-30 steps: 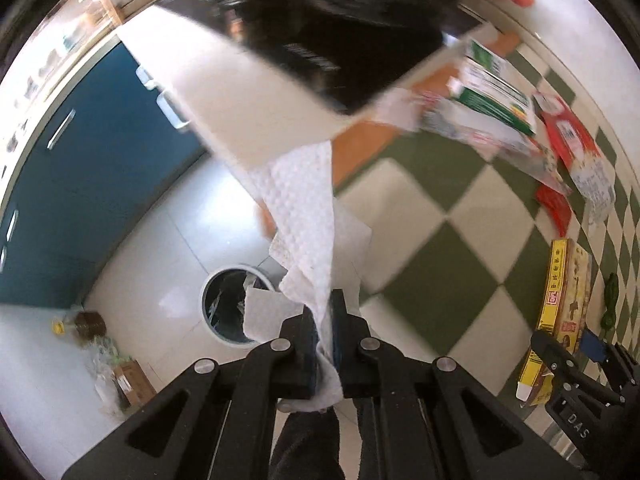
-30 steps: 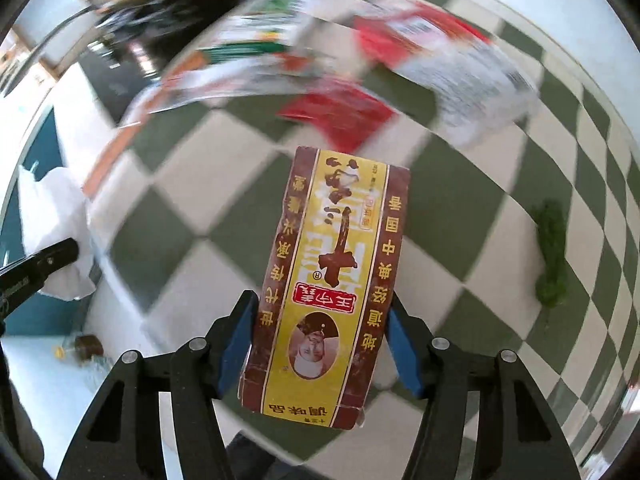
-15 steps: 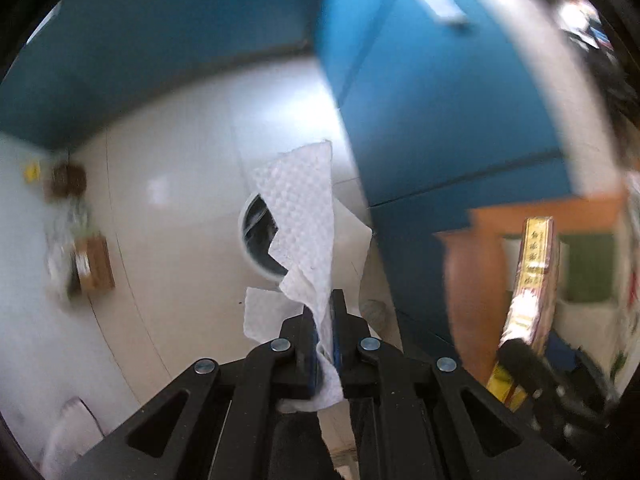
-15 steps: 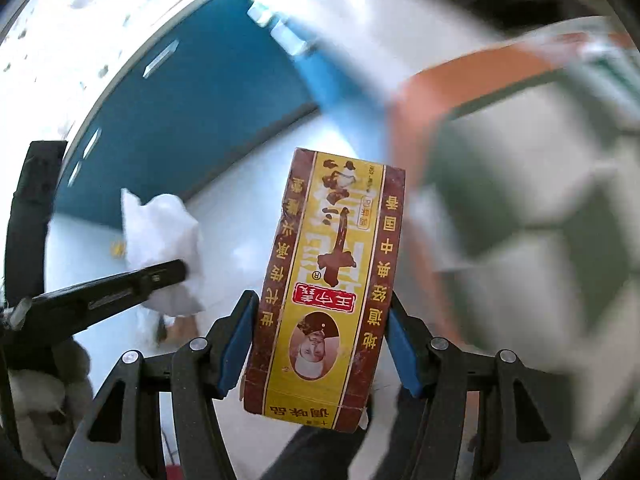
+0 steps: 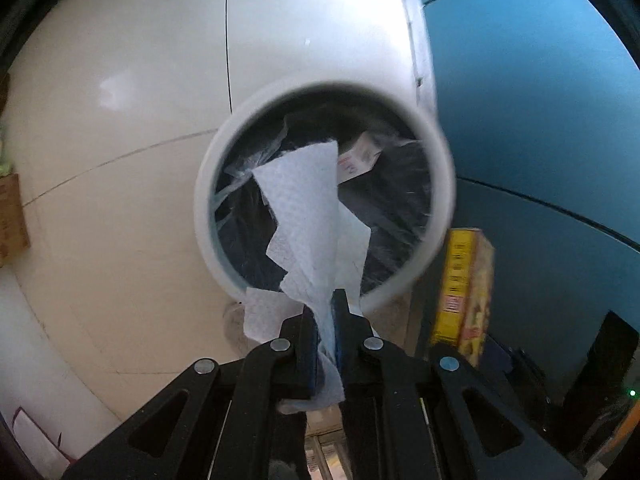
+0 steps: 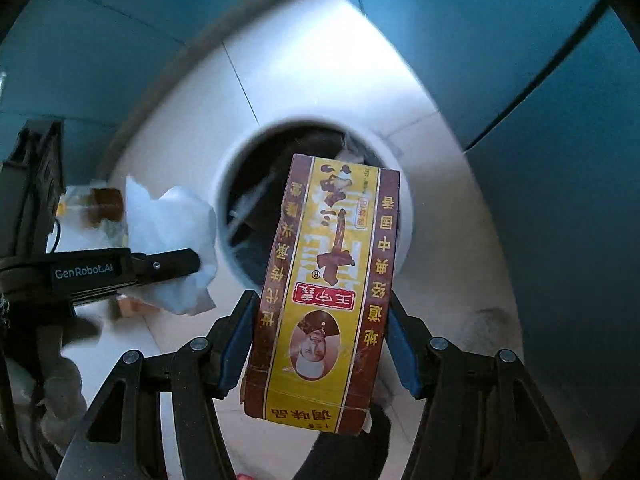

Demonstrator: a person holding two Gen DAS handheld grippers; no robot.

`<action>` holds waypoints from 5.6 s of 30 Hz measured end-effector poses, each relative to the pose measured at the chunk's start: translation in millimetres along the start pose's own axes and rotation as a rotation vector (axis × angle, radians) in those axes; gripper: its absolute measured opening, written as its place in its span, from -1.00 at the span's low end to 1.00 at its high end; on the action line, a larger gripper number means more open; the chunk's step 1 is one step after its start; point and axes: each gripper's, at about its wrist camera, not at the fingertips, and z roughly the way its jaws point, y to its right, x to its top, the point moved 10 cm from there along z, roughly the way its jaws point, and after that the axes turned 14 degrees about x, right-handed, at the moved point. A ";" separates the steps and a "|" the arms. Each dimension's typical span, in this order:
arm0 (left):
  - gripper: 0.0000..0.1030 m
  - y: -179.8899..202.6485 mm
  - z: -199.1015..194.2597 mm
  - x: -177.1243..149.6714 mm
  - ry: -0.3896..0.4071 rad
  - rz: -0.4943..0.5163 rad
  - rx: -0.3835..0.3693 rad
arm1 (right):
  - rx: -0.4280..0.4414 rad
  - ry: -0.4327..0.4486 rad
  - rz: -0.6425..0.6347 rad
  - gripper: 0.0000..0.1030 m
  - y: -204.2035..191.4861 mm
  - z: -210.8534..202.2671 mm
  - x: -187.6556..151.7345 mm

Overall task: Collect trash
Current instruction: 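Carry the yellow box and tissue over the bin and open both tools, then withdraw both tools from the bin back toward the table, then grasp the green vegetable scrap with the right tool while the left tool grasps a clear wrapper, then carry the scrap and wrapper over the bin and open both tools, then withdraw both tools from the bin back toward the table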

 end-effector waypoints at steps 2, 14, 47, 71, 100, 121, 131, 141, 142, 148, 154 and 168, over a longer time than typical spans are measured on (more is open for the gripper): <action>-0.32 -4.8 17.6 3.6 -0.003 0.010 0.018 | -0.022 -0.048 -0.022 0.23 9.5 29.1 2.2; 0.95 -31.9 -27.2 -18.2 0.197 -0.019 0.177 | -0.129 -0.062 -0.072 1.00 22.5 16.6 -8.4; 0.95 -0.8 -431.3 -255.1 0.625 -0.080 0.370 | -0.125 0.291 -0.334 1.00 -230.0 -436.3 -127.2; 0.95 462.8 -417.1 -188.2 0.532 0.443 0.297 | -0.251 0.732 0.740 1.00 222.7 -702.2 -248.0; -0.95 372.0 -543.0 -196.4 0.863 0.415 0.290 | -0.061 0.778 0.461 -0.78 112.4 -687.0 -179.8; -0.95 6.0 -350.2 -100.5 0.583 -0.066 0.473 | 0.063 0.293 -0.039 -0.78 -126.6 -326.7 -46.8; -0.95 -30.4 -90.1 -7.0 0.384 -0.056 0.428 | 0.045 0.193 0.061 -0.78 -24.5 -75.4 0.8; -0.88 -21.4 19.2 22.1 0.197 -0.049 0.178 | 0.046 0.085 0.043 -0.72 20.1 46.7 14.0; -0.84 -21.2 19.0 21.0 0.192 -0.051 0.171 | 0.041 0.074 0.038 -0.68 20.6 48.2 15.0; 0.90 -20.1 -8.4 21.1 0.252 -0.051 0.170 | 0.031 0.064 0.036 0.24 21.2 42.3 15.8; 0.90 -29.0 -40.2 10.3 0.304 -0.059 0.216 | -0.041 0.090 -0.026 0.62 11.9 14.4 20.4; 0.90 -41.2 -134.2 -52.3 0.435 -0.100 0.332 | -0.241 0.131 -0.103 1.00 -14.9 -84.7 -6.0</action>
